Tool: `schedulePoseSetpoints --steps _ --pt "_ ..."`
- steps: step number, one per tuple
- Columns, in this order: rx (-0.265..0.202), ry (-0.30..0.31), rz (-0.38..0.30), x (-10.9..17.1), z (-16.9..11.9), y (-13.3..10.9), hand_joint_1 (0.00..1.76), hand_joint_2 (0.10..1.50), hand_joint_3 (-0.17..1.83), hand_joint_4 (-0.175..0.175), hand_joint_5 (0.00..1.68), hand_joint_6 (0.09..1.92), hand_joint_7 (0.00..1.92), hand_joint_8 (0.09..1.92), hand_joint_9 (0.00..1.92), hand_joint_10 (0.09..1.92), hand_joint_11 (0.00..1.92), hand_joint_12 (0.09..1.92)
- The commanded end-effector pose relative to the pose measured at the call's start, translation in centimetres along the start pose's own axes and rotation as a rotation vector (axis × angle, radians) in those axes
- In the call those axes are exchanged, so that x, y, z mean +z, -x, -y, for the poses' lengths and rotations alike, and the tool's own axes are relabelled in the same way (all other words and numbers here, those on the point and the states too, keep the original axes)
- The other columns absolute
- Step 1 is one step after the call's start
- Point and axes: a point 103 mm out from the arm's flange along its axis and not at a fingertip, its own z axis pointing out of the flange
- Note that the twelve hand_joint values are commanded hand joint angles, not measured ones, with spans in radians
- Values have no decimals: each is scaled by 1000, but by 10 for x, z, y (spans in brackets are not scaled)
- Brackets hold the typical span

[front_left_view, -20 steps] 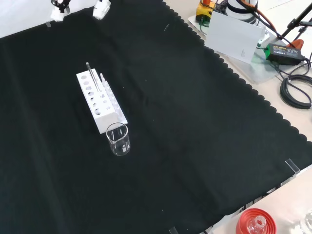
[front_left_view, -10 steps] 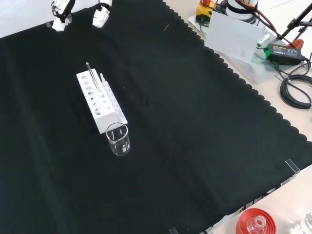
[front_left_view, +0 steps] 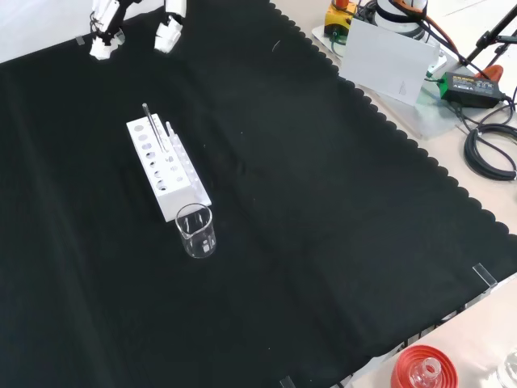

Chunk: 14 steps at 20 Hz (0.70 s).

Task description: Take the glass rod from the white test tube rack.

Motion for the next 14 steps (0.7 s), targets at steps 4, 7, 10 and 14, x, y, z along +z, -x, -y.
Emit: schedulePoseSetpoints --steps 4,7,10,14 --pt "-2 -30 15 22 -17 -4 572 835 472 -9 389 87 454 784 704 835 621 1356" --pt "-14 -31 7 25 -19 -2 571 835 474 -10 391 87 462 783 713 830 639 1352" --pt "-21 -41 7 30 -23 -1 566 835 475 -11 393 87 466 782 718 828 653 1349" --pt "-26 -58 24 38 -29 0 555 838 477 -11 396 87 469 781 723 826 676 1345"
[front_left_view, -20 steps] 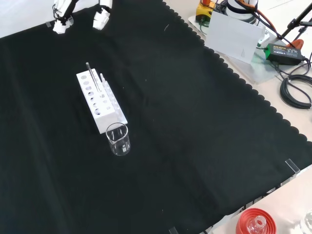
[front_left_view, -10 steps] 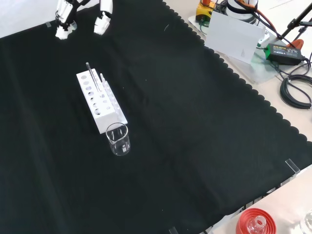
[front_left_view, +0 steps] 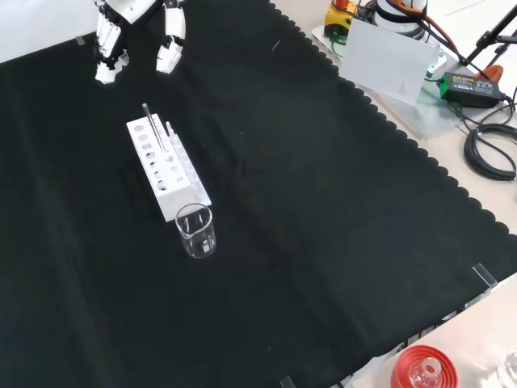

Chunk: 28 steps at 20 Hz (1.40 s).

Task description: Take the glass rod from the white test tube rack.

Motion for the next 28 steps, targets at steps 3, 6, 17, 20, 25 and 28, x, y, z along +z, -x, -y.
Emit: schedulePoseSetpoints --steps 3,6,17,20,25,28 --pt "-13 -30 31 14 -11 1 551 840 479 -12 398 87 471 780 729 824 695 1339" --pt "-14 -38 37 18 -14 1 547 843 481 -12 400 87 472 780 734 822 708 1332" --pt "-22 -64 33 32 -26 -1 537 855 482 -15 406 87 487 783 810 801 807 1298" --pt "-25 -68 30 34 -29 0 537 856 482 -17 409 87 510 786 844 790 838 1285" --pt "-18 -95 49 38 -34 -4 539 859 483 -23 426 87 601 787 942 760 917 1260" --pt "-26 -108 56 44 -38 -3 540 861 483 -26 444 87 623 785 974 750 959 1248"
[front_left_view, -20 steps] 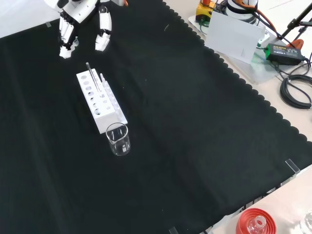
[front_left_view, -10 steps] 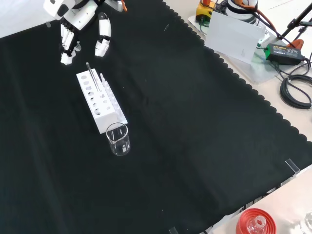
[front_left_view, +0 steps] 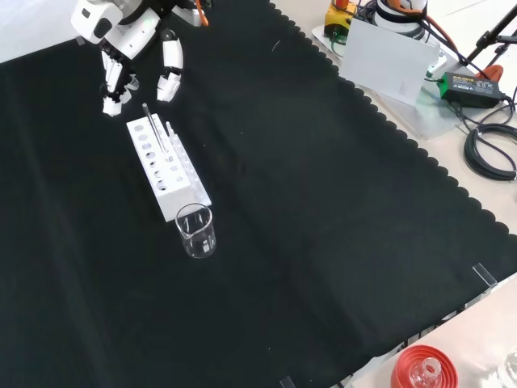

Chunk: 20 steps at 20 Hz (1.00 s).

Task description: Take the glass rod from the white test tube rack.

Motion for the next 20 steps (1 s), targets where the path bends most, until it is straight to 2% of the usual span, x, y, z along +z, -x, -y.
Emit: schedulePoseSetpoints --steps 1,13,15,18,20 --pt "-7 -29 16 10 -8 -1 540 861 483 -28 452 87 627 784 983 745 975 1241" --pt "-17 -51 8 25 -19 3 577 865 479 -39 554 127 661 771 1039 707 1063 1209" --pt "-18 -49 10 26 -21 1 617 868 477 -40 543 268 675 759 1069 674 1087 1199" --pt "-20 -51 18 27 -24 -3 671 869 490 -46 494 588 704 750 1118 638 1133 1178" --pt "-24 -48 36 27 -26 -6 706 866 503 -52 490 703 715 750 1142 627 1160 1170"
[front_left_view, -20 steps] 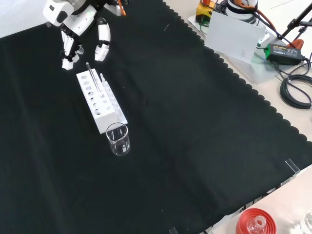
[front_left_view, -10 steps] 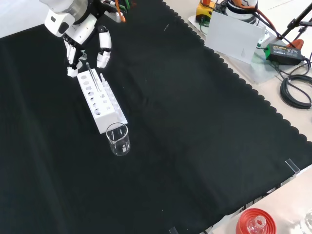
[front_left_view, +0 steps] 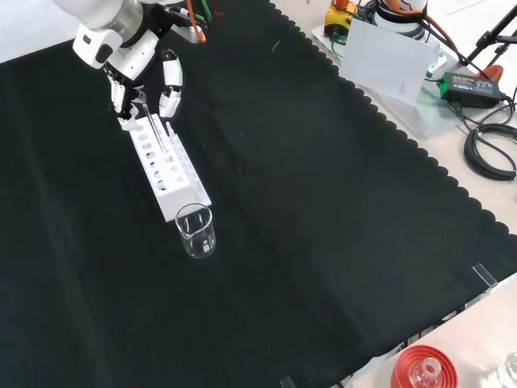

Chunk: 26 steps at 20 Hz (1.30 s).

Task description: Take the glass rod from the white test tube rack.

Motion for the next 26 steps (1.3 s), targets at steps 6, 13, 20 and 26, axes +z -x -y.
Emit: schedulePoseSetpoints --steps 6,13,20,26 --pt "1 -2 30 -1 -6 -10 777 859 528 -64 532 807 759 754 1189 612 1234 1131" --pt "5 27 51 -1 -12 -11 951 816 592 -93 580 879 799 745 1304 513 1360 1024" --pt "-1 66 62 0 -13 -12 1072 777 683 -136 652 914 862 733 1425 399 1487 909" --pt "-1 73 70 0 -14 -13 1095 773 716 -167 709 927 931 742 1472 350 1546 856"
